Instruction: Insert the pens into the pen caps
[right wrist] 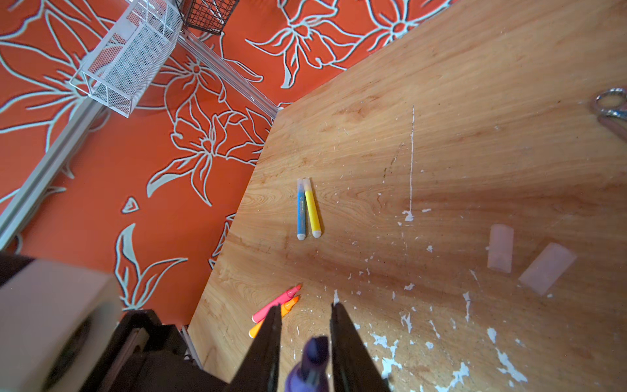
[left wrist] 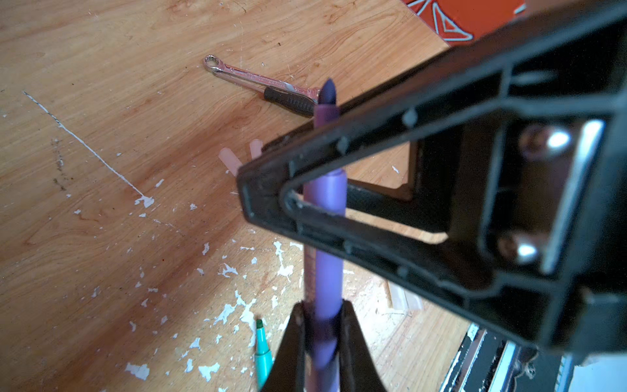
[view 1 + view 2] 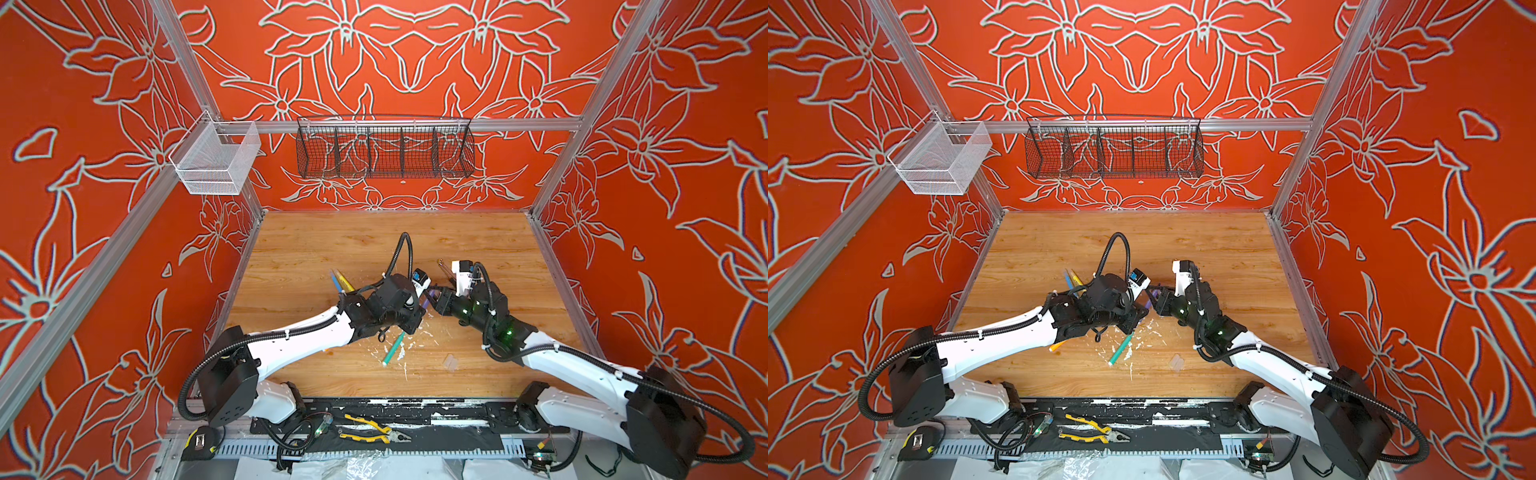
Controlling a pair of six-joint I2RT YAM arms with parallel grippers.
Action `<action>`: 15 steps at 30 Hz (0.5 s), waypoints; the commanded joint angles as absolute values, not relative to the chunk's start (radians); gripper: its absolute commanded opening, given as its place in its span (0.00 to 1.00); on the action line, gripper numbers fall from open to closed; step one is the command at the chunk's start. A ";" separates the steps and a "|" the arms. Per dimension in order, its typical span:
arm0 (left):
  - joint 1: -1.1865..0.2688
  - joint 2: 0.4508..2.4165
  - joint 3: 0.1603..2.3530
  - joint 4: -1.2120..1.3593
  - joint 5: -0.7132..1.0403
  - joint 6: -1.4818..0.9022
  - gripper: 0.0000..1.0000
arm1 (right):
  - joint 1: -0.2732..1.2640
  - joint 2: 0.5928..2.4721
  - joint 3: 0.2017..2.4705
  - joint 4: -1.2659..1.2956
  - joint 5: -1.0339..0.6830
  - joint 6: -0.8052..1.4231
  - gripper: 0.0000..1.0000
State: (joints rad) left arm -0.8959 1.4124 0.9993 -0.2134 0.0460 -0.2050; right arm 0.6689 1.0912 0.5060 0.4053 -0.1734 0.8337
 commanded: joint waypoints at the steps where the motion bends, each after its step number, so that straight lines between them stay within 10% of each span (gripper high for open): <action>1: -0.900 1.385 0.989 -0.184 0.044 -0.191 0.00 | 0.672 1.098 0.492 0.431 -0.178 0.851 0.22; 15: -0.900 1.415 0.990 -0.171 0.049 -0.190 0.23 | 0.672 1.112 0.489 0.462 -0.204 0.877 0.10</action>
